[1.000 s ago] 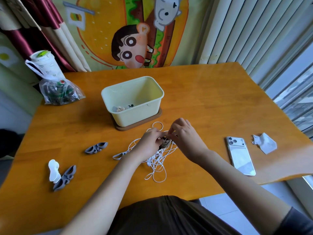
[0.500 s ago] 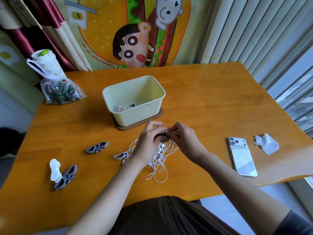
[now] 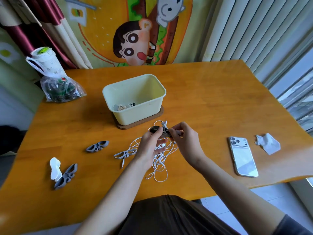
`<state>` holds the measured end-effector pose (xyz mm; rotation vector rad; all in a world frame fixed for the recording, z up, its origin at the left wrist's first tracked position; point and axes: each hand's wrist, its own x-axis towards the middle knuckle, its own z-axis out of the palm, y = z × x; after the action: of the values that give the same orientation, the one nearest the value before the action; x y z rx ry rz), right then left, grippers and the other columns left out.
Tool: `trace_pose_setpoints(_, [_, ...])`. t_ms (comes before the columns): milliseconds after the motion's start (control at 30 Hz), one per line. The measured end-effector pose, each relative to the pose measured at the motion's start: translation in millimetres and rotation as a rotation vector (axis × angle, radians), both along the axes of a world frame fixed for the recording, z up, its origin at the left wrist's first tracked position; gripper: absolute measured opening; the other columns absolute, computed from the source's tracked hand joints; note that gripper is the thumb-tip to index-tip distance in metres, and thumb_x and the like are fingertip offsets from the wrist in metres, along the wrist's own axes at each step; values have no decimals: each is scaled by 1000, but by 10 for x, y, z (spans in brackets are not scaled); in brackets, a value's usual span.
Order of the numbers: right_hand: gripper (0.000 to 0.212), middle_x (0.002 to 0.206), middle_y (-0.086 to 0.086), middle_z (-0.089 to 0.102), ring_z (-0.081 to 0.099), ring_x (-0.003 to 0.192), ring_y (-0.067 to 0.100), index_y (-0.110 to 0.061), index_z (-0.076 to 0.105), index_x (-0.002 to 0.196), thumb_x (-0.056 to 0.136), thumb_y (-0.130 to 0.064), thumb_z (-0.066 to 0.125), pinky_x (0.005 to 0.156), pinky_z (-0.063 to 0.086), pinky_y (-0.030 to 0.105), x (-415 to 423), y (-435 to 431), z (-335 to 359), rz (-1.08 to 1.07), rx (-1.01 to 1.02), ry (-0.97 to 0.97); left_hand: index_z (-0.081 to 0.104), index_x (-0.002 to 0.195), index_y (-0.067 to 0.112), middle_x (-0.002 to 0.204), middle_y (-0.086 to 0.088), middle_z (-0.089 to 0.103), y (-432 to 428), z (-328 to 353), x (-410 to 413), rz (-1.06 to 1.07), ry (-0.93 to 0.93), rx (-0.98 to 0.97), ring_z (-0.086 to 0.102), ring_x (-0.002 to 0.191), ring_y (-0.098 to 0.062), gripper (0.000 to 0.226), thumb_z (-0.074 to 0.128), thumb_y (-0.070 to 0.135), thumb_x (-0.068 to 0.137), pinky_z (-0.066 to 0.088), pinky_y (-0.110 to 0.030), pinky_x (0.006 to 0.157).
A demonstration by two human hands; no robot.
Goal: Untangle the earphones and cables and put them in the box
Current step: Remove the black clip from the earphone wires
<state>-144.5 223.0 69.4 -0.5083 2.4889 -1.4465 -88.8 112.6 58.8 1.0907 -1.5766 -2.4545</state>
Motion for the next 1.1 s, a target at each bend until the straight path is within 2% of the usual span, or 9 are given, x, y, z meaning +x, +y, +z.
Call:
trace_pose_setpoints(67, [12,75,1,68,64,69,25,-15,57,85,92,-25,58,62,50,37,17,-4,-2,18,46,4,62,109,6,93,-7,68,1,22,-14,48,53,4,64,82,-17,20,52,19,98,53,-39,78])
trace_pose_setpoints(233, [15,79,-7,58,49,58,3,-13,61,94,92,-28,58,47,35,14,-4,13,53,151,289,179,61,107,8,94,-9,65,-37,12,-5,48,92,-65,63,81,-16,16,48,12,99,53,-27,61])
trace_pose_setpoints(367, [14,98,-4,49,51,74,1,-11,62,93,91,-25,60,57,38,11,-18,10,73,171,233,295,60,111,6,97,-8,66,-48,17,-1,-8,107,-141,64,89,-17,20,43,12,101,52,-26,63])
trace_pose_setpoints(467, [15,112,1,53,58,93,15,-9,62,94,91,-24,59,67,43,18,-73,-3,66,202,246,377,61,109,10,95,-4,67,-49,47,-8,-38,116,-206,64,86,-13,21,42,12,102,51,-22,60])
trace_pose_setpoints(533, [15,108,1,58,59,95,19,-11,60,96,93,-26,57,67,48,28,-87,-8,70,203,278,367,62,107,14,96,-2,67,-57,65,-13,-58,110,-273,64,86,-12,21,42,12,102,51,-21,62])
trace_pose_setpoints(633, [13,100,1,61,58,91,20,-13,56,96,95,-26,53,68,49,35,-80,-10,65,203,290,345,62,107,17,103,-6,68,-85,65,-25,-97,91,-369,63,98,-20,20,44,15,101,52,-33,80])
trace_pose_setpoints(800, [12,99,3,62,59,86,22,-16,49,94,97,-27,50,71,50,39,-71,-17,75,204,253,280,62,108,13,106,-11,65,-93,78,-8,-152,101,-371,61,93,-18,21,42,12,101,52,-20,61])
trace_pose_setpoints(933, [16,100,2,59,57,86,17,-12,52,98,96,-27,50,70,48,27,-100,-14,76,215,251,254,62,108,11,99,-10,65,-78,104,7,-142,134,-269,61,86,-15,23,40,9,102,52,-20,60])
trace_pose_setpoints(1100, [12,86,-3,54,45,66,1,-13,50,90,95,-24,53,60,39,9,-124,-25,82,196,155,122,64,102,14,86,-3,66,-84,149,37,-144,198,-161,63,80,-12,26,39,9,102,51,-21,60])
